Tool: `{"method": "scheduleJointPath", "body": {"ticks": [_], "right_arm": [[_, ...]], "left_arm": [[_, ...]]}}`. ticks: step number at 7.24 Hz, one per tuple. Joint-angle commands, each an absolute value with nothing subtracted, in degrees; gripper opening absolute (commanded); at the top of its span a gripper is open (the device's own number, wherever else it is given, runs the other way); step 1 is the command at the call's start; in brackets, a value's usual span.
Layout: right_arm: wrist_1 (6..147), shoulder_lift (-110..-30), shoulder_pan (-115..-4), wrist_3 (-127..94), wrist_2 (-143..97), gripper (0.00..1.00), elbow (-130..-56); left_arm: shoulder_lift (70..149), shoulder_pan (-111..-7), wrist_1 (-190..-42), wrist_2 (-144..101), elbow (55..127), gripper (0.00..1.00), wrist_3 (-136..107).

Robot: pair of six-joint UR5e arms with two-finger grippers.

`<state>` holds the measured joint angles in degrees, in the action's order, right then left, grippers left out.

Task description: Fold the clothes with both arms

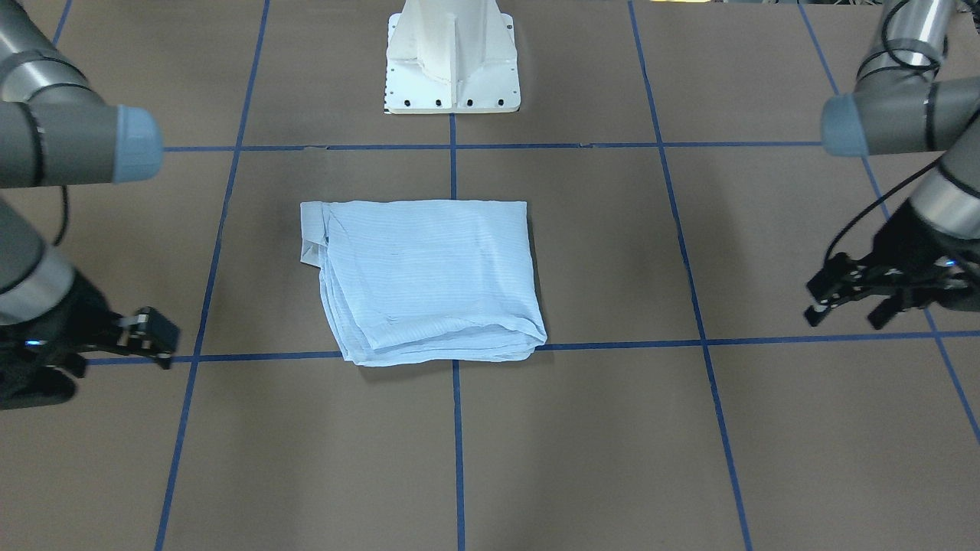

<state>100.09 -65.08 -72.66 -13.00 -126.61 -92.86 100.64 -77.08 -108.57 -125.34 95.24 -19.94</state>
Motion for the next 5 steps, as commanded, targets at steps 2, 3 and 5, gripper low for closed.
{"method": "scheduleJointPath", "body": {"ticks": [2, 3, 5], "right_arm": [[101.3, -78.7, -85.5, 7.3, -135.3, 1.00, -93.6], [101.3, -80.5, -85.6, 6.9, -135.5, 1.00, -93.3], [100.5, -84.3, -88.1, 7.5, -135.5, 1.00, -94.0]], "left_arm": [[89.7, -89.3, -107.8, -125.8, 95.4, 0.99, 0.1], [86.2, -89.6, -109.9, -128.6, 95.9, 1.00, -0.3], [85.4, -89.4, -115.2, -129.2, 92.6, 1.00, 0.1]]}}
